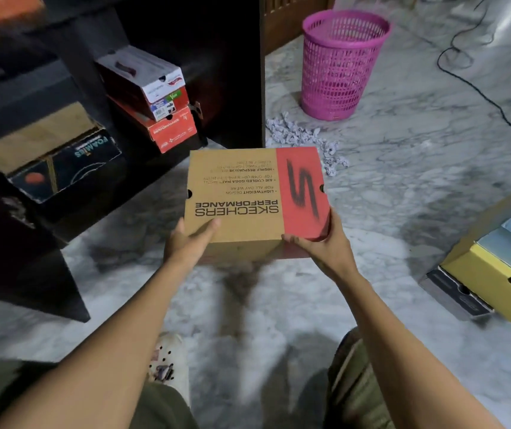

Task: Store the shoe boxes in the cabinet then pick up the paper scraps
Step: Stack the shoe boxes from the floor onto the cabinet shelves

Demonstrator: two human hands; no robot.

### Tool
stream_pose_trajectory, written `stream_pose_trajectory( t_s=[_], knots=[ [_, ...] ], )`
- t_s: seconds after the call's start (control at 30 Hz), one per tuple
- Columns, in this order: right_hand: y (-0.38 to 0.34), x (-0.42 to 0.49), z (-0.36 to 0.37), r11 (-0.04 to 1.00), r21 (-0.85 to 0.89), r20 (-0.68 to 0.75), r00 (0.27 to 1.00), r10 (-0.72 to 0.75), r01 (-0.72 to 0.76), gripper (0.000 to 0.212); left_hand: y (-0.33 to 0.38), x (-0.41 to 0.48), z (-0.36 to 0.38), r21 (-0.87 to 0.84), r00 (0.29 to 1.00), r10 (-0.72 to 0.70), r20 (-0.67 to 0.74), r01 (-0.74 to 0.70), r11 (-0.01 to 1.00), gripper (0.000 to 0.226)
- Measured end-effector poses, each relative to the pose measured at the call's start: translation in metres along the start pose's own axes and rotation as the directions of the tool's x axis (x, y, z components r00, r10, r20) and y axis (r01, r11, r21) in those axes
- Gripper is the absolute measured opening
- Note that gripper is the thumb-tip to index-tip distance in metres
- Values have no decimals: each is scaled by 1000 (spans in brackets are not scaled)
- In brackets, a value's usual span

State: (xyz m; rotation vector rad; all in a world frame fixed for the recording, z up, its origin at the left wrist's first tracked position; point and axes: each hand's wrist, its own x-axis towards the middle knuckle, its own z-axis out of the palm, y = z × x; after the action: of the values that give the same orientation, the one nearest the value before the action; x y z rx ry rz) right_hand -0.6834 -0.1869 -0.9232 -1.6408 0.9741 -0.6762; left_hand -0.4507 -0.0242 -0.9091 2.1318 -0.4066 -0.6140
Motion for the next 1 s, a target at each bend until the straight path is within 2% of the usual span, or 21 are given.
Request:
stream_pose_trajectory(
  t_s=[0.13,0.2,0.3,0.37,0.57,0.67,0.87,1.0],
  knots=[
    [-69,20,-2,989,22,32,989,-145,144,102,48,-17,-48,-40,989,80,-123,-85,996,82],
    [-104,29,-1,976,44,46,976,-214,212,98,72,-26,-75,-45,979,106,-172,-115,992,81],
    [-155,44,3,952,45,72,949,-306,304,91,100,-36,-117,-50,960,161,-228,-176,983,58],
    [-188,54,8,937,51,107,931,-350,347,94,120,-42,-144,-58,941,192,-279,-217,975,52],
    [-285,90,31,885,101,155,872,-465,454,93,184,-42,-216,-48,832,256,-493,-319,946,50],
    [-333,118,47,861,130,129,852,-507,492,105,217,-34,-251,-32,774,287,-565,-367,930,54],
    [-436,152,94,781,158,127,772,-623,604,91,275,6,-327,-46,660,295,-691,-448,893,57],
    [-499,166,131,764,148,151,749,-646,629,111,296,29,-379,-70,584,241,-775,-458,886,72]
  ],
)
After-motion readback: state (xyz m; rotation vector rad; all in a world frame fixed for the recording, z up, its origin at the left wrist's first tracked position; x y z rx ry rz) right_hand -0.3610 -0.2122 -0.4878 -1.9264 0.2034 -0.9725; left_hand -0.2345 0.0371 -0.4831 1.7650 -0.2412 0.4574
